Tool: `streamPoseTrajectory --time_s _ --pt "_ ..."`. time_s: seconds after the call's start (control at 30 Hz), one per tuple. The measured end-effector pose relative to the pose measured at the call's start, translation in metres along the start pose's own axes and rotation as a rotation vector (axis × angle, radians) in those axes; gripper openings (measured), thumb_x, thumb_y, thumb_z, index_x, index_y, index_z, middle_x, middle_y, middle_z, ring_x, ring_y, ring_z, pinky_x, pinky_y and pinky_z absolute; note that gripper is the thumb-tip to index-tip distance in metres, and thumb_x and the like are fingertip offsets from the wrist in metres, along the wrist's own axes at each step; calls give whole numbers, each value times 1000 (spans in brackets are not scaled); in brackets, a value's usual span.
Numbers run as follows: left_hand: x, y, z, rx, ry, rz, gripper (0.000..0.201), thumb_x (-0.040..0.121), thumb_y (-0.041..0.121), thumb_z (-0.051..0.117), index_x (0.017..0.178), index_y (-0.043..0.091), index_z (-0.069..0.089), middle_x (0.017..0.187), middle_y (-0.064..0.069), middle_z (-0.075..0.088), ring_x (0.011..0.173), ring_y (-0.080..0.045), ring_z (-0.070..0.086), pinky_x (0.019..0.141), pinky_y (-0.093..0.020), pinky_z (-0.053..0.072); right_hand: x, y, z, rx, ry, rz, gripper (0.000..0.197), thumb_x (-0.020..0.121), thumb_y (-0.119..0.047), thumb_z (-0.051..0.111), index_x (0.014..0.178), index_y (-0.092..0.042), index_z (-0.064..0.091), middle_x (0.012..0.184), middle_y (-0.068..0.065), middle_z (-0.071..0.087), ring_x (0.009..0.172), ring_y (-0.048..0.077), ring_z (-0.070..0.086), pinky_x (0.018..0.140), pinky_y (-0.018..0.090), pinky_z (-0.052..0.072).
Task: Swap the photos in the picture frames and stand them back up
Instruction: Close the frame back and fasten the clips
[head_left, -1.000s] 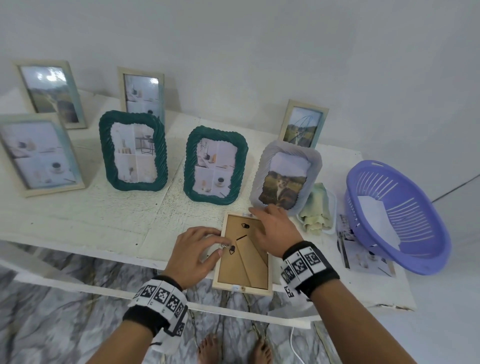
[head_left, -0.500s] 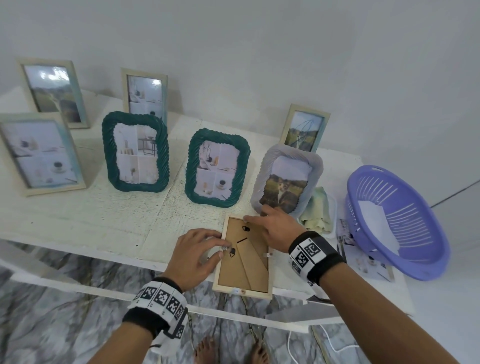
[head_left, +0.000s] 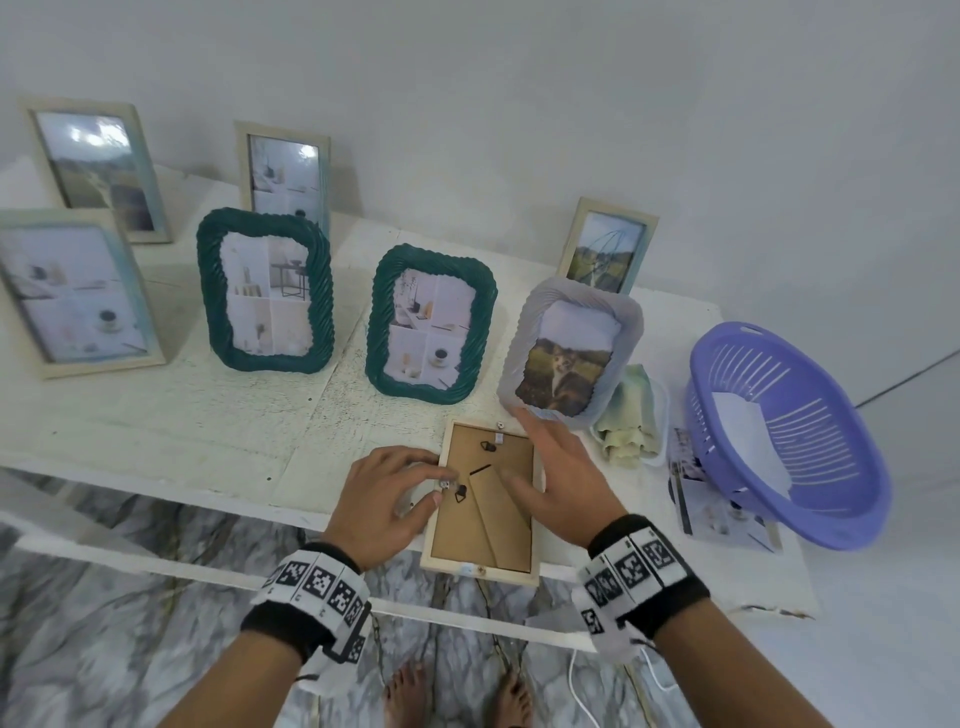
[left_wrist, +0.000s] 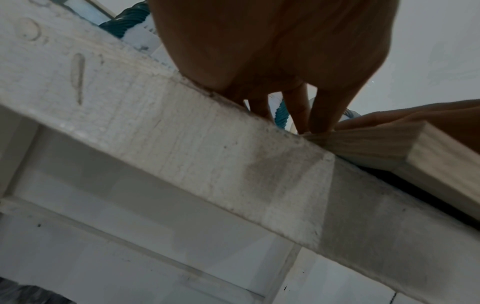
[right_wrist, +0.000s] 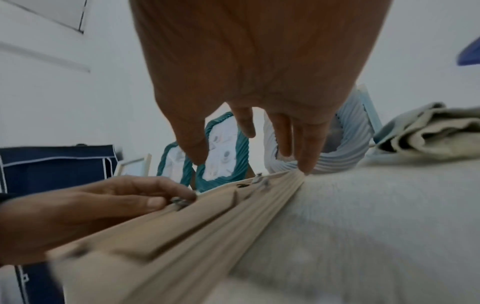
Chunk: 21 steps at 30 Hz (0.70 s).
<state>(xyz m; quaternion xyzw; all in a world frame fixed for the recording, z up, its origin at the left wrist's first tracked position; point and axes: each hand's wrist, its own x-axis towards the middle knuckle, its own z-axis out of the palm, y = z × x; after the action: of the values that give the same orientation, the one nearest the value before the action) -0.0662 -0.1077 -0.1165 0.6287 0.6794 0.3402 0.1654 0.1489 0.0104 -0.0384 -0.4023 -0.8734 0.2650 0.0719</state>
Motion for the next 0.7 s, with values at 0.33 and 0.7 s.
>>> streamPoseTrajectory --time_s 0.33,0.7 --pt "-1 1 0 -15 -3 -8 32 88 56 46 114 49 63 120 25 55 117 -1 41 94 -31 29 -60 -17 53 20 -67 105 108 71 -68 66 149 -44 -4 159 2 -20 147 26 1 114 45 26" --pt "0 2 -3 -23 -26 -12 36 88 58 43 116 50 63 122 22 56 117 -5 41 93 -34 30 -60 -12 67 130 17 95 91 74 -68 57 147 -51 6 156 -7 -29 147 26 0 117 46 20"
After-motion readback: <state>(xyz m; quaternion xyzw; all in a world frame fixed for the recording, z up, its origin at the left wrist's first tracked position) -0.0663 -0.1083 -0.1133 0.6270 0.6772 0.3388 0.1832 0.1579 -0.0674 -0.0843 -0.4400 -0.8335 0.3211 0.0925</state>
